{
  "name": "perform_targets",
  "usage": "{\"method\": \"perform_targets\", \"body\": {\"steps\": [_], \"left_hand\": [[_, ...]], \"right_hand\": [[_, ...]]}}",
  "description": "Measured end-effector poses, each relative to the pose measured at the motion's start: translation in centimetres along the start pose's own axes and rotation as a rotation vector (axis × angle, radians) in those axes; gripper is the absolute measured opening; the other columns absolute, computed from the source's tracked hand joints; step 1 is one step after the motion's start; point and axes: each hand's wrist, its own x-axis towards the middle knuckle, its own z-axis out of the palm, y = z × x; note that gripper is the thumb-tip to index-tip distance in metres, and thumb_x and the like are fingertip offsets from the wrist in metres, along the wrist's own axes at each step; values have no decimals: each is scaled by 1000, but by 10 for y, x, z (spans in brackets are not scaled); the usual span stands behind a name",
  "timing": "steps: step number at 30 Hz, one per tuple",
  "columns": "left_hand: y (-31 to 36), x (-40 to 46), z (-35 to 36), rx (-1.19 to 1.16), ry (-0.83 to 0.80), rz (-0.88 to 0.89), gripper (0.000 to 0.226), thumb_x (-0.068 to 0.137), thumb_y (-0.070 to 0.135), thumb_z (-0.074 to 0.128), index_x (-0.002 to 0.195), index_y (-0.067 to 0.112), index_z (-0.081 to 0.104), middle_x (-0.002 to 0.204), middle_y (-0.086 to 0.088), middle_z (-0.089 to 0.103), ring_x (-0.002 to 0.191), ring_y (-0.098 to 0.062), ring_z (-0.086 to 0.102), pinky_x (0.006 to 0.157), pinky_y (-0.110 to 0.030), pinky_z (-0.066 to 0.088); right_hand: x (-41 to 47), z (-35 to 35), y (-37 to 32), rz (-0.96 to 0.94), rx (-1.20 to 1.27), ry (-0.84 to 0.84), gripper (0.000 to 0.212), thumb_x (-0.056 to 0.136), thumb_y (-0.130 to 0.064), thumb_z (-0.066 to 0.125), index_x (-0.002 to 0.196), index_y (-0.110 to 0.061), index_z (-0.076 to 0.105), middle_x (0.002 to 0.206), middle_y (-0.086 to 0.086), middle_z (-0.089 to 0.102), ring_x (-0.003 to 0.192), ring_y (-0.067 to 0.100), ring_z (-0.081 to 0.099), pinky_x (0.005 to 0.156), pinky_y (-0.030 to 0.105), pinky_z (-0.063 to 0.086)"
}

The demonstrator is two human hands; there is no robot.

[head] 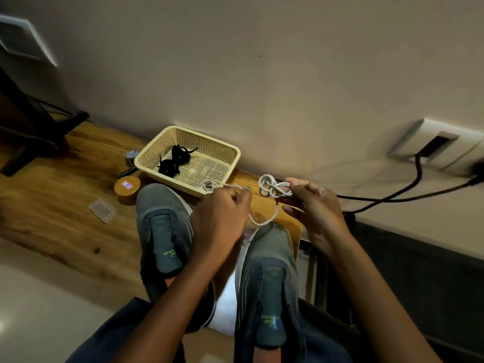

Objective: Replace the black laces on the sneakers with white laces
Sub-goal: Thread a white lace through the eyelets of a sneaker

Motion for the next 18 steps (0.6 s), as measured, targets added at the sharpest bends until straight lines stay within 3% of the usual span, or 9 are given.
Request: {"method": "perform_targets", "body": {"steps": [2,4,7,10,13,16,18], "left_hand": [[4,-3,-2,-56,81,85,35,90,45,48,71,18,58,72,1,63,73,-24,59,63,-34,48],[8,-3,0,-151,128,177,13,88,40,51,92,27,54,91,4,60,91,-19,53,73,-36,46],[3,3,7,-279,-94,94,38,90,41,51,127,32,48,125,4,53,117,-18,45,98,-40,41],[1,6,9,-712,-321,-45,23,94,25,54,114,18,64,108,-4,67,96,-13,64,88,-36,52],[2,7,5,-850,-229,-102,22,94,3,52,88,14,70,78,0,67,63,2,59,65,-22,48],[-2,13,-1,-767,-108,-32,21,94,8,54,89,24,68,85,10,67,74,-2,61,71,-23,48],[-4,13,-2,-772,-203,52,20,93,11,58,104,25,66,102,10,67,95,-7,62,81,-17,47]], "right_hand": [[0,3,1,-71,-115,-45,17,97,-11,51,92,-16,66,83,3,71,72,12,67,57,17,50],[0,5,2,-122,-167,-86,17,97,-9,50,94,-17,65,83,2,71,72,11,67,60,19,51],[-3,8,2,-166,-147,-174,15,95,-6,53,98,-16,63,78,4,71,71,7,67,63,22,54],[-5,10,2,-181,-122,-208,15,95,-5,53,100,-13,64,81,5,72,73,11,68,64,24,56],[2,8,5,-243,-149,-34,14,96,-5,52,105,-6,62,73,-1,71,63,6,67,54,21,53],[7,3,4,-255,-125,48,16,97,-5,50,111,-3,59,67,-3,69,55,6,65,50,19,53],[3,4,3,-208,-84,-67,18,97,-4,49,112,-4,57,75,4,69,55,11,65,48,21,53]]}}
